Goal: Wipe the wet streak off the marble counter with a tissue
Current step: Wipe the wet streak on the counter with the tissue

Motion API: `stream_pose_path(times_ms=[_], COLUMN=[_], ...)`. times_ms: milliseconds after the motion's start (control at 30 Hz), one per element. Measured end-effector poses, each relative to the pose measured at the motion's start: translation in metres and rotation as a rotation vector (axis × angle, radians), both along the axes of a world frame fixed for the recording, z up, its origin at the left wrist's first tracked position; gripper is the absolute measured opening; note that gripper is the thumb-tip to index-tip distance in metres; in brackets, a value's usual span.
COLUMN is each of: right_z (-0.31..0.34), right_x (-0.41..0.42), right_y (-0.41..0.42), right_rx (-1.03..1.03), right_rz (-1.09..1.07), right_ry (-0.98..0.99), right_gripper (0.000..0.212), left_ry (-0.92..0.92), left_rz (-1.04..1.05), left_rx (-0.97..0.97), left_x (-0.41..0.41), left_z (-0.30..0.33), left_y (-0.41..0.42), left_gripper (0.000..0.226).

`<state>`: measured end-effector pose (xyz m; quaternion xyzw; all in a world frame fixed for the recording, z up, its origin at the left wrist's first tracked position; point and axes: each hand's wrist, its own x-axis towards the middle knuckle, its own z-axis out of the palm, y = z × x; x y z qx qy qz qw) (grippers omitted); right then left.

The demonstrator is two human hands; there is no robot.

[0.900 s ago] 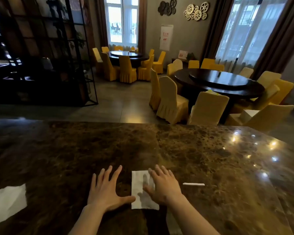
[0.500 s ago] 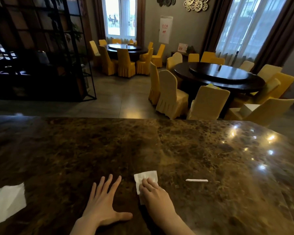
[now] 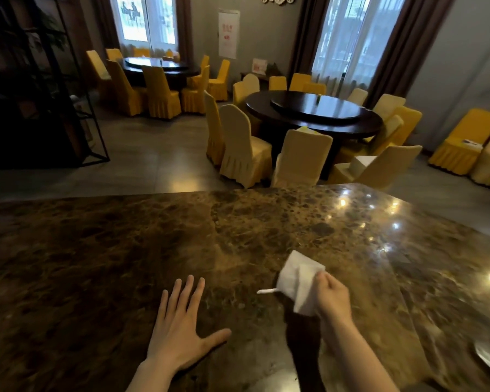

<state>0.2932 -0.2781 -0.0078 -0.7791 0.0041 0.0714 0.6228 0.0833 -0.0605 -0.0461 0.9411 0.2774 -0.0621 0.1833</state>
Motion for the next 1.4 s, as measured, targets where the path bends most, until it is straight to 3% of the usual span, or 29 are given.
stream_pose_path(times_ms=[167, 267, 433, 600, 700, 800, 867, 1067, 1167, 1267, 1333, 1400], right_z=[0.006, -0.003, -0.034, -0.045, -0.05, -0.046, -0.043, -0.05, -0.046, -0.04, -0.041, -0.046], right_x=[0.018, 0.01, -0.021, -0.048, -0.046, -0.023, -0.018, -0.075, -0.051, -0.021, -0.024, -0.047], right_y=[-0.033, -0.018, 0.019, 0.038, 0.027, 0.005, 0.0, 0.035, 0.027, 0.008, 0.012, 0.025], right_rx=[-0.241, -0.383, -0.632, -0.814, -0.951, -1.061, -1.071, -0.879, -0.925, -0.984, -0.96, -0.892], right_rz=[0.077, 0.303, 0.863, 1.022, 0.973, 0.701, 0.632, 0.963, 0.815, 0.595, 0.621, 0.786], right_ry=[-0.238, -0.381, -0.496, -0.627, -0.707, -0.559, -0.475, -0.578, -0.575, -0.446, -0.446, -0.521], right_gripper=[0.031, 0.025, 0.039, 0.057, 0.06, 0.062, 0.064, 0.074, 0.063, 0.059, 0.059, 0.061], left_ry=[0.004, 0.006, 0.004, 0.02, -0.005, -0.022, -0.026, -0.025, -0.027, -0.06, -0.052, -0.039], left_rz=[0.036, 0.056, 0.061, 0.057, 0.06, 0.056, 0.061, 0.058, 0.051, 0.05, 0.051, 0.051], left_rx=[0.144, 0.159, 0.17, 0.195, 0.183, 0.179, 0.179, 0.194, 0.183, 0.16, 0.161, 0.17], left_x=[0.016, 0.017, 0.019, 0.019, 0.018, 0.017, 0.017, 0.017, 0.017, 0.016, 0.016, 0.017], left_z=[-0.019, -0.027, -0.031, -0.032, -0.037, -0.039, -0.04, -0.039, -0.041, -0.043, -0.043, -0.042], left_y=[-0.009, -0.007, -0.005, -0.006, -0.005, -0.004, -0.004, -0.005, -0.003, -0.002, -0.003, -0.004], left_gripper=[0.13, 0.133, 0.132, 0.133, 0.13, 0.128, 0.128, 0.132, 0.134, 0.138, 0.141, 0.143])
